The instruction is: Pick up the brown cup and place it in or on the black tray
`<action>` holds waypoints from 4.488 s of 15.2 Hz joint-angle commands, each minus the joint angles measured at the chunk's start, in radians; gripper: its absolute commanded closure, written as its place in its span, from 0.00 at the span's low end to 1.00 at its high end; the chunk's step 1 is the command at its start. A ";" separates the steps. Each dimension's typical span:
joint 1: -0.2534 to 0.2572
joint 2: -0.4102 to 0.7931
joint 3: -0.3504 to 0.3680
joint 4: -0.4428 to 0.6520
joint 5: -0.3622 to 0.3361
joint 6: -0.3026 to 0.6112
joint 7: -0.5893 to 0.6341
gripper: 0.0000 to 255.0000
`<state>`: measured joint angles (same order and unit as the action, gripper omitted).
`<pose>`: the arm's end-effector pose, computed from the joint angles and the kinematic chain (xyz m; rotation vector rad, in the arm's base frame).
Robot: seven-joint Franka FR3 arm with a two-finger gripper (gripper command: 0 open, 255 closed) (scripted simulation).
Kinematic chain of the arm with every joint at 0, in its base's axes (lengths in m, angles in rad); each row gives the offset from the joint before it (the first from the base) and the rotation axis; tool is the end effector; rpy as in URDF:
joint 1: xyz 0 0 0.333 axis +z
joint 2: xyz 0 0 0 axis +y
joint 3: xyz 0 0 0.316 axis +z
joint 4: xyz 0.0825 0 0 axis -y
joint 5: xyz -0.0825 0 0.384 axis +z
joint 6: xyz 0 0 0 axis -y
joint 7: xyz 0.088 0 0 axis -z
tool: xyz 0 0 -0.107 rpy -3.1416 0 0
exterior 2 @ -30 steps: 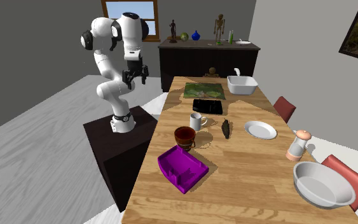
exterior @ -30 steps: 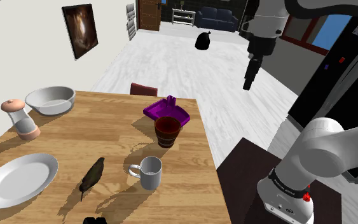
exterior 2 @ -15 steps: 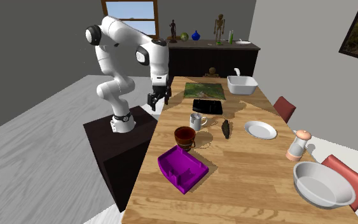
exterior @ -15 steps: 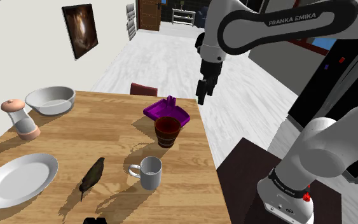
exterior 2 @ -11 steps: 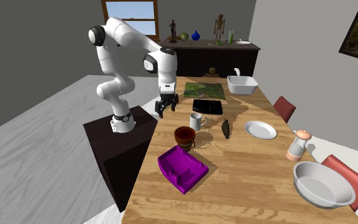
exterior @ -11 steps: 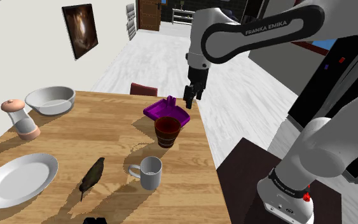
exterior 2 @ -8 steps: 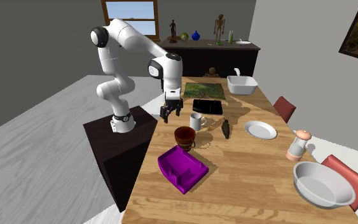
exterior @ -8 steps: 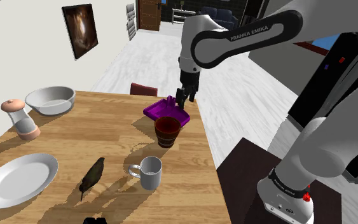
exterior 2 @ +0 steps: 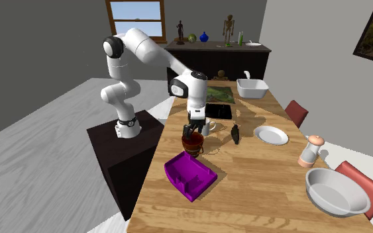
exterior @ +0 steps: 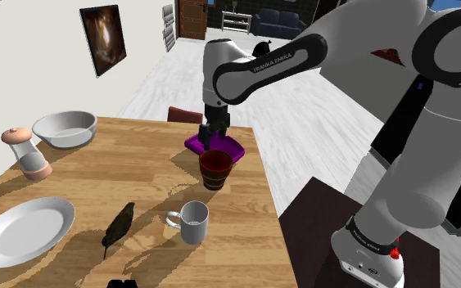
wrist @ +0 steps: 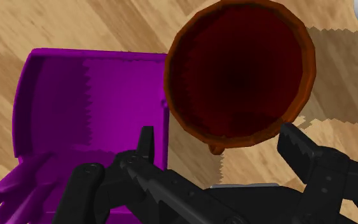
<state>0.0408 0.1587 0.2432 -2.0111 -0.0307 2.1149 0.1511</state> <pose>0.5551 0.1571 0.3745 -3.1308 -0.2313 0.0807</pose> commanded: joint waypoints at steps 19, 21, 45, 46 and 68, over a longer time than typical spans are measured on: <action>0.035 0.229 -0.011 0.118 -0.061 0.108 0.061 0.00; 0.035 0.229 -0.011 0.118 -0.061 0.108 0.061 1.00; 0.026 0.125 0.002 0.199 -0.029 -0.073 0.042 1.00; 0.026 0.120 0.003 0.206 -0.028 -0.085 0.041 1.00; 0.086 0.034 0.051 0.317 -0.007 -0.279 0.136 1.00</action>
<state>0.1129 0.2033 0.2843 -1.6893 -0.0394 1.8399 0.2632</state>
